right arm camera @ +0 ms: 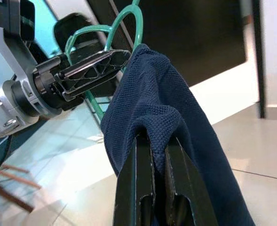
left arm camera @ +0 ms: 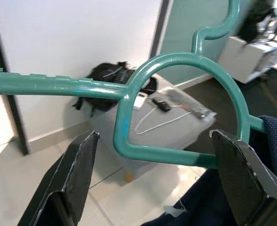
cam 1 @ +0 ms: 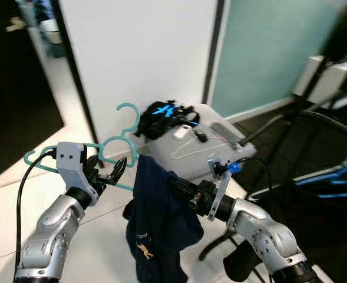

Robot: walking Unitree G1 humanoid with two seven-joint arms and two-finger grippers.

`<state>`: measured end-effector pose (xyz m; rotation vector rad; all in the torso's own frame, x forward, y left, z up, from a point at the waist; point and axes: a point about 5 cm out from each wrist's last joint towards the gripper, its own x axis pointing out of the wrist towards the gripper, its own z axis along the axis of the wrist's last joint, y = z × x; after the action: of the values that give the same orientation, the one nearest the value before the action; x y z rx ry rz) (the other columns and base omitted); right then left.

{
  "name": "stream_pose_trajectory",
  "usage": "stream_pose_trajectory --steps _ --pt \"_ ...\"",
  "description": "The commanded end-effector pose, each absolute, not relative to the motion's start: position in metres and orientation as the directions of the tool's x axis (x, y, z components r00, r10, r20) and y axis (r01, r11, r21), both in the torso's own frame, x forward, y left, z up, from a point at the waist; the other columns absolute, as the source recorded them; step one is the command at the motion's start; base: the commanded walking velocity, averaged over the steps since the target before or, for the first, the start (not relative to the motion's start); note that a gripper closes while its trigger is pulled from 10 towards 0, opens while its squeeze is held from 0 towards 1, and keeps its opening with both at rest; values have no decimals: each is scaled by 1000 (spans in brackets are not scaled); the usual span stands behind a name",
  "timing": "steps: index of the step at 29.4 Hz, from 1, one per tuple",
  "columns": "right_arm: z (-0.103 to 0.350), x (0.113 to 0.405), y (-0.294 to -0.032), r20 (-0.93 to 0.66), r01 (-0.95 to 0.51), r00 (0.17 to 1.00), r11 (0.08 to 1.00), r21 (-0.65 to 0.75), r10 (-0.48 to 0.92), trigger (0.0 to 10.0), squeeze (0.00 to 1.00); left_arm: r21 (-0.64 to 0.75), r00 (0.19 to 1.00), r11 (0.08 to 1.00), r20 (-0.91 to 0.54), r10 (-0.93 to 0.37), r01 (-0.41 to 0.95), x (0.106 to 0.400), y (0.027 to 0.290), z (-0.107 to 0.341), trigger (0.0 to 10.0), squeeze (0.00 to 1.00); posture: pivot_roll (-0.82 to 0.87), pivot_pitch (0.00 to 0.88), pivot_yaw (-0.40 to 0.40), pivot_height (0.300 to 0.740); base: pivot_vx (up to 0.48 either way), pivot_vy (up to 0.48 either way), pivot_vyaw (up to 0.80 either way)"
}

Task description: Hang hanger

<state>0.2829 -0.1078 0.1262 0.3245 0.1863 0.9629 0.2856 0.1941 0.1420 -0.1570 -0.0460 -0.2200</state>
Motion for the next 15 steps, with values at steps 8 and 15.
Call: stream_pose_trajectory --steps 8,15 --pt "141 286 -117 28 -808 567 549 213 823 10000 0 -108 993 987 14 -119 120 283 217 130 10000 0 57 0 -41 740 350 0 800" --pt "140 283 -117 16 -825 546 533 188 838 10000 0 -104 992 987 19 -125 126 283 215 131 10000 0 51 0 -41 740 392 0 800"
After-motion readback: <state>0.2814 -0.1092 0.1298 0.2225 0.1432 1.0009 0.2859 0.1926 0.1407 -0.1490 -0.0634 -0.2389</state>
